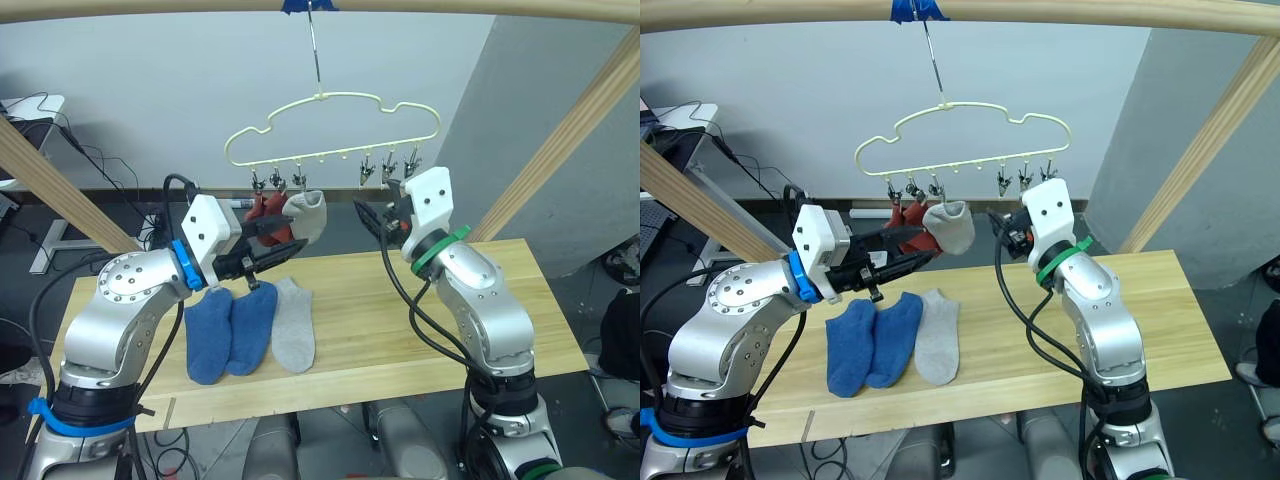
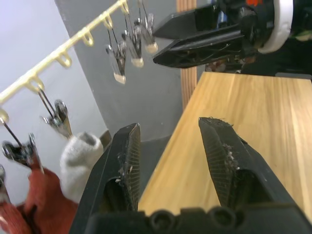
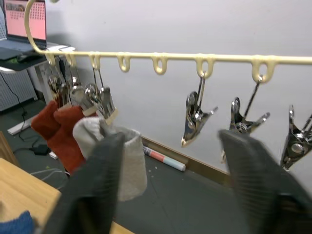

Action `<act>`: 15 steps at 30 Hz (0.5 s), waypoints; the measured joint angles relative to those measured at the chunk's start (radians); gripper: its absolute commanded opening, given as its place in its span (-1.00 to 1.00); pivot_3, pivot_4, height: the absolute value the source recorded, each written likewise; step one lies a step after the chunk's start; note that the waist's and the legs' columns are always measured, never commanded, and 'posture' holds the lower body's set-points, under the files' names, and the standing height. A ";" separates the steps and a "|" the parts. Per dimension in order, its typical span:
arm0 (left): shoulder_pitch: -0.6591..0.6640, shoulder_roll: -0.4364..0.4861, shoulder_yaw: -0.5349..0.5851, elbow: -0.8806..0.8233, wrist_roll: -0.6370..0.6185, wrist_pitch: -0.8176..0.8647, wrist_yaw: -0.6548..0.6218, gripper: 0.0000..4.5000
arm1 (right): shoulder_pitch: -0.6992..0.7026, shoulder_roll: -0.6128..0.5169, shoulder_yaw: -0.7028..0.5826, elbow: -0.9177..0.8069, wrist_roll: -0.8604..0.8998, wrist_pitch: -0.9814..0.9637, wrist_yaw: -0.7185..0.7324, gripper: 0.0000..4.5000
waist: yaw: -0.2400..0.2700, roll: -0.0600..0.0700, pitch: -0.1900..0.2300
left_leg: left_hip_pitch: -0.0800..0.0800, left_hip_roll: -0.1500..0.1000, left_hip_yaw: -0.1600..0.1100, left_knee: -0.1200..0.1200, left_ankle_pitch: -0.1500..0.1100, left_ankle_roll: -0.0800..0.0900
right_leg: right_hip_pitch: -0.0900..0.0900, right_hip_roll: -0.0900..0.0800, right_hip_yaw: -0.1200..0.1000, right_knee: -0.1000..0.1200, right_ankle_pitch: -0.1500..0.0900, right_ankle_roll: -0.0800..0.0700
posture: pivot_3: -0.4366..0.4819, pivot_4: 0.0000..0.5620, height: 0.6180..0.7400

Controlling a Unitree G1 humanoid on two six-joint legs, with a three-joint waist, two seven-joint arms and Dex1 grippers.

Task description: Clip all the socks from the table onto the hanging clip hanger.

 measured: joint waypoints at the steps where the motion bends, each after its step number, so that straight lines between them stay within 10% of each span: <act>1: -0.001 0.000 0.000 0.000 -0.003 0.006 0.002 -0.07 | -0.009 0.001 0.000 0.013 0.002 0.002 -0.004 0.36 | 0.000 0.000 0.000 | 0.000 0.000 0.000 0.000 0.000 0.000 | 0.000 0.000 0.000 0.000 0.000 0.000 | -0.38 -0.22 1.00; 15: -0.008 -0.019 -0.014 0.000 -0.011 0.014 0.018 -0.07 | -0.136 0.002 -0.008 0.220 0.037 -0.001 -0.039 0.36 | 0.000 0.000 0.000 | 0.000 0.000 0.000 0.000 0.000 0.000 | 0.000 0.000 0.000 0.001 0.001 -0.001 | -0.37 -0.22 1.00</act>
